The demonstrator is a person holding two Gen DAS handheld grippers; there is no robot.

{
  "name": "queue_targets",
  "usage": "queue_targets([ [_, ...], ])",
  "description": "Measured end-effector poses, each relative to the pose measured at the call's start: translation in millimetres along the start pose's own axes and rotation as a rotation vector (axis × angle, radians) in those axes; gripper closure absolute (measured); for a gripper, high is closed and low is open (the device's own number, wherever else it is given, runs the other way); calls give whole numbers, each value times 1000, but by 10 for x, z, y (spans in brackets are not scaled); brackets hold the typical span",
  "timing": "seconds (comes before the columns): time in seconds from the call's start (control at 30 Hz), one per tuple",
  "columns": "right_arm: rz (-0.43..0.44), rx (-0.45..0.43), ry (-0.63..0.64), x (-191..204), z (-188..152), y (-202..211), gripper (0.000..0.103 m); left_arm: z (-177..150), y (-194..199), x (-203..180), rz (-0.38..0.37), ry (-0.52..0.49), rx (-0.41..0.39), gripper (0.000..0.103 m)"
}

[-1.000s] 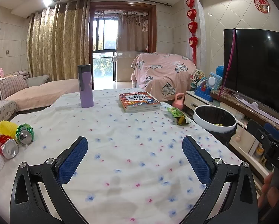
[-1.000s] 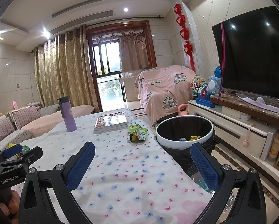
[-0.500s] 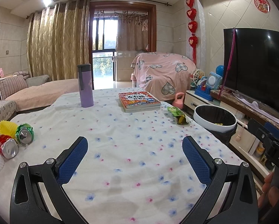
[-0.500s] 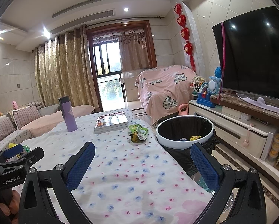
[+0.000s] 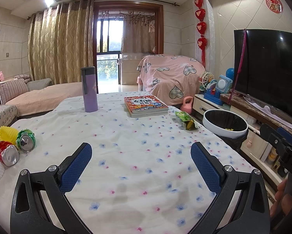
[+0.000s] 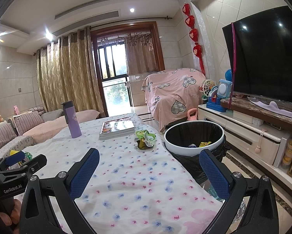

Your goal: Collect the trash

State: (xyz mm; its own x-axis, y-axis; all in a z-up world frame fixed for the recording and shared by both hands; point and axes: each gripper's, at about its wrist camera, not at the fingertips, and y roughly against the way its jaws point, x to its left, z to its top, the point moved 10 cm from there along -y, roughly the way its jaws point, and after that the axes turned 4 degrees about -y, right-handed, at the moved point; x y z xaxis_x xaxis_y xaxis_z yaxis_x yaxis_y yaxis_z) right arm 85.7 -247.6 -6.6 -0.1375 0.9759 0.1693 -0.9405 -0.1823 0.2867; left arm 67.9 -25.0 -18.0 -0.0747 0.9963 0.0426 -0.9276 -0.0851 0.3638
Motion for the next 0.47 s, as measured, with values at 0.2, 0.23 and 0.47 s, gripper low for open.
queue_targets([
  [0.2,-1,2,-1,3,-6,1,0,-17,-12,0,-1,-2,2,0],
  [0.23,-1,1,-1,-2,-1,0,0,-17,-12,-2,-2,-1,3,0],
  [0.47,4,16,-8,51,-31,-29,0,-56,-51,3,-10,-2,14,0],
])
